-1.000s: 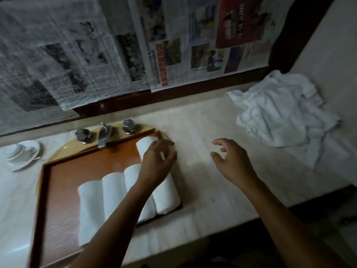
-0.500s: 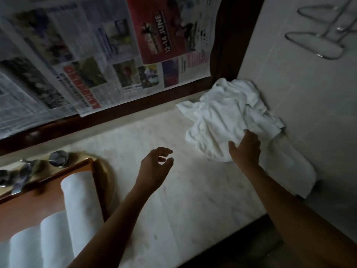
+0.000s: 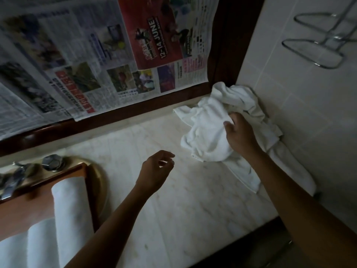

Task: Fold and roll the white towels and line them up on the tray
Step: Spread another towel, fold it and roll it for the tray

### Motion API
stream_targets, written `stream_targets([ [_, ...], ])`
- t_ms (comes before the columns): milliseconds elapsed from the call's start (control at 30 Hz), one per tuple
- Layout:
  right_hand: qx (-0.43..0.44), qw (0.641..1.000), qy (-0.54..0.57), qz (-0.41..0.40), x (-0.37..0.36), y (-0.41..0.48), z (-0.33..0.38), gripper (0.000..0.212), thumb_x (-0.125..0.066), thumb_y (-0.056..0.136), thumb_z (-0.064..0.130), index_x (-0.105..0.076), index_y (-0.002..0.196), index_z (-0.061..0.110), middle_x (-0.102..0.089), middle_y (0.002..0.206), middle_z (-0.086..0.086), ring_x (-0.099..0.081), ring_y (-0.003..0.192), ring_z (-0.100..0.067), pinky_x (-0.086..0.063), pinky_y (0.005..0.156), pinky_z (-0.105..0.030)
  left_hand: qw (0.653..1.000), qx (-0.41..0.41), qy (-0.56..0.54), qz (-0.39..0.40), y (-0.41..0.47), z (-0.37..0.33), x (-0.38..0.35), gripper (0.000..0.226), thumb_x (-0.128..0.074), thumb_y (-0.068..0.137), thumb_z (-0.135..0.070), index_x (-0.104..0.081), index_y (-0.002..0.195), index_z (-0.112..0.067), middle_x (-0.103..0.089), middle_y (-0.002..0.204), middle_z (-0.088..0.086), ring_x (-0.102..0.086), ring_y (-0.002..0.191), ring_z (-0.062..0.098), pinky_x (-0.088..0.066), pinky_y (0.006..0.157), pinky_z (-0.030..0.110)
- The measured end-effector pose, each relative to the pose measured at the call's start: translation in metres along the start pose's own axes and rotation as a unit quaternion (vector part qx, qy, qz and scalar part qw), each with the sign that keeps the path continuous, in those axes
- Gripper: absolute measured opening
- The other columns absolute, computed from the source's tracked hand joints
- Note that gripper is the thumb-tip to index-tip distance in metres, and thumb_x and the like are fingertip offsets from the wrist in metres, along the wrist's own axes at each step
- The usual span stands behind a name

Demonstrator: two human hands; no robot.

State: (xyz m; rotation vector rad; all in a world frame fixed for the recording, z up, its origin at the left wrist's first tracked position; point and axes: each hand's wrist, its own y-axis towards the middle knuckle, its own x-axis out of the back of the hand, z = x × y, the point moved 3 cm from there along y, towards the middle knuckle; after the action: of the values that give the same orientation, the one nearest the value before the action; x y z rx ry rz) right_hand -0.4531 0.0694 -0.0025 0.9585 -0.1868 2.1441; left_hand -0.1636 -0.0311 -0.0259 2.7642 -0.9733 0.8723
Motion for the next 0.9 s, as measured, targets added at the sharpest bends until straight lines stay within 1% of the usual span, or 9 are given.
stream_targets([
  [67,0.026,0.997,0.048,0.063,0.009,-0.016,0.038,0.030,-0.050,0.104,0.024,-0.056,0.134,0.020,-0.064,0.130,0.000,-0.058,0.118,-0.016,-0.043,0.094,-0.030,0.999,-0.029,-0.001,-0.013,0.001,-0.012,0.008,0.016,-0.068,0.096,-0.024,-0.071,0.110,-0.032,-0.073,0.098,-0.018,-0.067,0.090,-0.005,-0.050,0.077,0.017],
  [200,0.050,0.972,0.148,0.173,0.027,-0.054,0.104,0.011,-0.045,0.101,0.034,-0.056,0.100,0.031,-0.065,0.101,0.007,-0.061,0.095,-0.014,-0.046,0.082,-0.037,0.996,-0.073,-0.009,-0.043,-0.002,-0.043,0.026,0.044,-0.076,0.091,-0.028,-0.057,0.131,-0.030,-0.066,0.117,-0.011,-0.065,0.102,0.004,-0.057,0.085,0.027],
  [333,0.109,0.944,0.195,0.244,0.043,-0.093,0.155,0.019,-0.048,0.096,0.035,-0.054,0.090,0.018,-0.060,0.096,-0.013,-0.060,0.096,-0.028,-0.047,0.090,-0.048,0.984,-0.172,0.053,-0.010,-0.011,-0.080,0.042,0.087,-0.085,0.083,-0.033,-0.036,0.154,-0.029,-0.045,0.155,-0.004,-0.048,0.134,0.011,-0.045,0.109,0.029],
  [400,0.139,0.925,0.220,0.276,0.049,-0.111,0.177,0.023,-0.050,0.098,0.033,-0.055,0.094,0.010,-0.059,0.095,-0.017,-0.060,0.091,-0.024,-0.047,0.089,-0.044,0.967,-0.250,0.041,0.034,-0.020,-0.093,0.045,0.054,-0.079,0.088,-0.038,-0.055,0.135,-0.031,-0.058,0.139,-0.016,-0.053,0.126,0.000,-0.048,0.104,0.028],
  [467,0.137,0.921,0.247,0.269,0.055,-0.123,0.193,0.018,-0.052,0.097,0.032,-0.060,0.097,0.016,-0.061,0.090,-0.008,-0.060,0.089,-0.017,-0.047,0.085,-0.037,0.967,-0.247,0.019,0.063,-0.040,-0.099,0.051,0.013,-0.072,0.091,-0.026,-0.067,0.099,-0.034,-0.068,0.098,-0.028,-0.062,0.093,-0.010,-0.051,0.080,0.022],
  [600,0.125,0.947,0.258,0.143,0.065,-0.136,0.197,0.012,-0.054,0.097,0.040,-0.065,0.102,0.038,-0.068,0.102,0.013,-0.063,0.101,-0.006,-0.048,0.092,-0.030,0.976,-0.208,-0.065,0.025,-0.075,-0.083,0.071,0.011,-0.070,0.094,-0.011,-0.072,0.087,-0.021,-0.069,0.078,-0.012,-0.064,0.073,0.003,-0.051,0.065,0.034],
  [733,0.120,0.955,0.112,0.245,0.052,-0.176,0.190,0.063,-0.070,0.076,0.076,-0.060,0.128,0.041,-0.061,0.132,0.021,-0.058,0.121,0.002,-0.049,0.098,-0.026,0.976,-0.201,-0.082,-0.018,-0.114,-0.081,0.097,0.011,-0.072,0.090,-0.015,-0.066,0.082,-0.021,-0.067,0.073,-0.007,-0.062,0.065,0.009,-0.046,0.058,0.032],
  [833,0.127,0.950,0.109,0.264,0.036,-0.197,0.192,0.044,-0.070,0.087,0.061,-0.074,0.100,0.019,-0.076,0.095,-0.004,-0.072,0.086,-0.022,-0.057,0.083,-0.053,0.977,-0.211,-0.018,-0.011,-0.137,-0.072,0.112,0.016,-0.079,0.087,-0.029,-0.065,0.085,-0.024,-0.069,0.079,-0.006,-0.066,0.073,0.013,-0.050,0.060,0.032],
  [900,0.120,0.950,0.172,0.229,0.036,-0.197,0.190,0.036,-0.062,0.096,0.050,-0.075,0.089,0.017,-0.076,0.086,-0.005,-0.072,0.082,-0.026,-0.056,0.084,-0.055,0.983,-0.179,0.033,0.037,-0.147,-0.051,0.121,0.022,-0.080,0.086,-0.041,-0.065,0.087,-0.024,-0.070,0.080,-0.005,-0.067,0.073,0.013,-0.053,0.061,0.035],
])
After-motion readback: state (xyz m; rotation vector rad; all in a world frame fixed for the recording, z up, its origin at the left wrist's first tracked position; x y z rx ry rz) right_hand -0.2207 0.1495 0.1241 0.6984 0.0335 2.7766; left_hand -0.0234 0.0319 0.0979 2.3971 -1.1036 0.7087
